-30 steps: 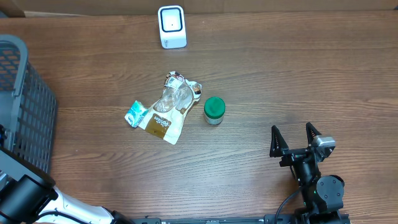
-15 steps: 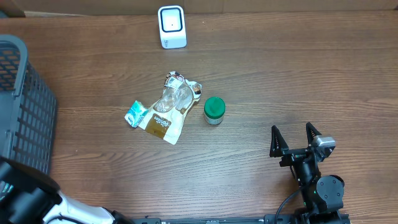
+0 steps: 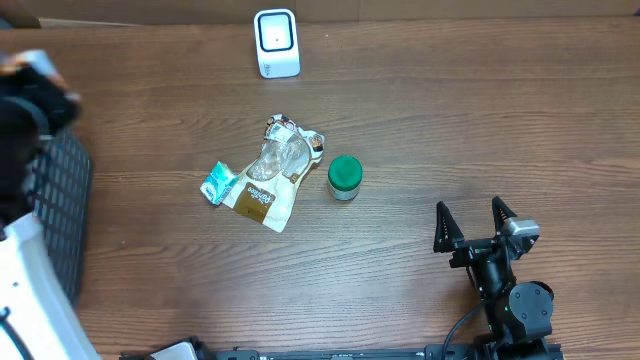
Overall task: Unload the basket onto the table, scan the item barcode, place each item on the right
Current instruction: 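Carry the orange pack to the scanner and set it down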
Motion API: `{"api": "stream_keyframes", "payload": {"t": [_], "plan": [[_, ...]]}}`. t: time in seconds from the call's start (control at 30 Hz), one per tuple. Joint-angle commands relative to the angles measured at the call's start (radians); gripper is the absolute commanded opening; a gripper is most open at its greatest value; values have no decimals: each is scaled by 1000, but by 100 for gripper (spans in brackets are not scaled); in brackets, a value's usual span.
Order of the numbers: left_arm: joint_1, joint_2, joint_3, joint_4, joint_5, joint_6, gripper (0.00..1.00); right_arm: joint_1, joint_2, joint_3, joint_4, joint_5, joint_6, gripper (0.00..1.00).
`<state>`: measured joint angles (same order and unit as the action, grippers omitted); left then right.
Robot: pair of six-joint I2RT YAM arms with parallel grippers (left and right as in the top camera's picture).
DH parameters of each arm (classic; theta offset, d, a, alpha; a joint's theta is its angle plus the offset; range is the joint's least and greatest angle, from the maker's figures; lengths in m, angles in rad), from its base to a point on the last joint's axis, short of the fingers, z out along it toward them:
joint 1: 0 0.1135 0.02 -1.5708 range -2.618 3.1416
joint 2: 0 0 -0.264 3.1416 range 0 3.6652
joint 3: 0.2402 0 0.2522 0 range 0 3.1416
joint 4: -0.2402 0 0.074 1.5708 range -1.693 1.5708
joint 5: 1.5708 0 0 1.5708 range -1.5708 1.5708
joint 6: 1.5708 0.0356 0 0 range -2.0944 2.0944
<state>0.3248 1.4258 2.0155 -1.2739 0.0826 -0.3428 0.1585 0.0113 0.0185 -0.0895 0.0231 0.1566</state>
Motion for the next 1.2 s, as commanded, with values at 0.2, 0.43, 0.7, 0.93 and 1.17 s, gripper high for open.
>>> {"api": "stream_keyframes", "payload": {"t": [0.2,0.43,0.7,0.93,1.17], "plan": [[-374,122,-222,-42,-249,58,4,-3,-6,-10,7,-3,-5,100],[-438,233,-425,50,-285,47,4,-3,-6,-10,7,-3,-5,100],[-438,344,-571,181,-322,43,4,-3,-6,-10,7,-3,-5,100],[-437,475,-596,292,-483,43,4,-3,-6,-10,7,-3,-5,100],[-439,593,-595,295,-482,21,4,-3,-6,-10,7,-3,-5,100]]}}
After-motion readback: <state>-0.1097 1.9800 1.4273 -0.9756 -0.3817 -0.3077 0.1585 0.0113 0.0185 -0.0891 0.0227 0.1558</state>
